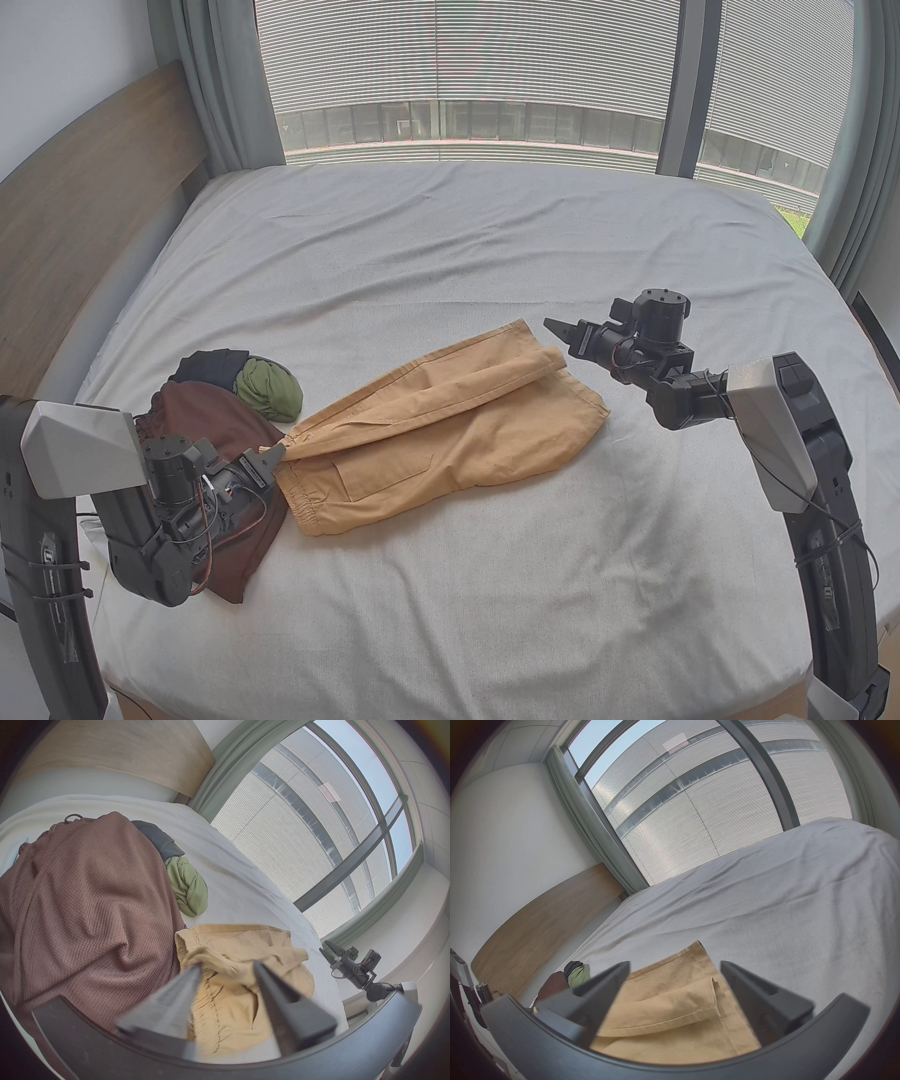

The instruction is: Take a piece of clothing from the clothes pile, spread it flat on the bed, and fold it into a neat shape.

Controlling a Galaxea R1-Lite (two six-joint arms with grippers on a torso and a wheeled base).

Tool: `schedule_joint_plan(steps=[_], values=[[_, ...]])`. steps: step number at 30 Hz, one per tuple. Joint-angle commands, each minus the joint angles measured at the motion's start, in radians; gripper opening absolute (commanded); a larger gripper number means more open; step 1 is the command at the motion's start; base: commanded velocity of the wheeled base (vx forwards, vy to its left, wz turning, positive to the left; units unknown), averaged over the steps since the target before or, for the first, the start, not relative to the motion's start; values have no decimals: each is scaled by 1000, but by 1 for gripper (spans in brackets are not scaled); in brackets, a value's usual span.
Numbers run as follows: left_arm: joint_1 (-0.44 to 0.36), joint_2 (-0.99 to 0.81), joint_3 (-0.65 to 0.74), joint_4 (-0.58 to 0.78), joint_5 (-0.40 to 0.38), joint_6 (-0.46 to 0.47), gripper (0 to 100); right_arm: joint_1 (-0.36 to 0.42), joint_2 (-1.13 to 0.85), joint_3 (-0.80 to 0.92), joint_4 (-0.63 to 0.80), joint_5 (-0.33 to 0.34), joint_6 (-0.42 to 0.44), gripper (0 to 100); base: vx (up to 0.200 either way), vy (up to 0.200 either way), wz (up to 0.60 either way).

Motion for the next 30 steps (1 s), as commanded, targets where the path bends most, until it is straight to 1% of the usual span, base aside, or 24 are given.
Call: schedule_joint_plan(steps=[1,5,9,13,14,15,17,18,20,21,22,24,27,30], values=[[0,-2,-24,-2,6,-14,100,1,32,0,-6,-24,20,100,0,0,0],[0,-10,-27,-2,18,-48,100,1,4,0,-2,-30,48,100,0,0,0],[-1,-61,-15,-1,13,-60,100,1,-117,9,1,-27,50,100,0,0,0],[-3,-102,-1,-1,9,-64,100,17,-223,158,-3,-27,45,100,0,0,0],[-3,-102,-1,-1,9,-64,100,17,-223,158,-3,-27,45,100,0,0,0],[-6,-110,14,-1,6,-61,100,23,-260,222,-6,-27,47,100,0,0,0],[-12,-113,19,-1,2,-60,100,24,-295,293,-9,-28,48,100,0,0,0],[-12,-113,19,-1,2,-60,100,24,-295,293,-9,-28,48,100,0,0,0],[-29,-128,36,-1,1,-57,100,37,-359,451,-46,-24,50,100,0,0,0],[-29,-128,36,-1,1,-57,100,37,-359,451,-46,-24,50,100,0,0,0],[-46,-134,50,-1,1,-55,100,44,-389,538,-64,-24,50,100,0,0,0],[-58,-134,59,-1,1,-54,100,47,-399,586,-71,-27,50,100,0,0,0],[-83,-136,76,-1,-2,-35,100,64,-409,686,-72,-36,56,100,0,0,0],[-92,-136,84,-1,-2,-25,100,66,-405,744,-74,-76,74,100,0,0,0]])
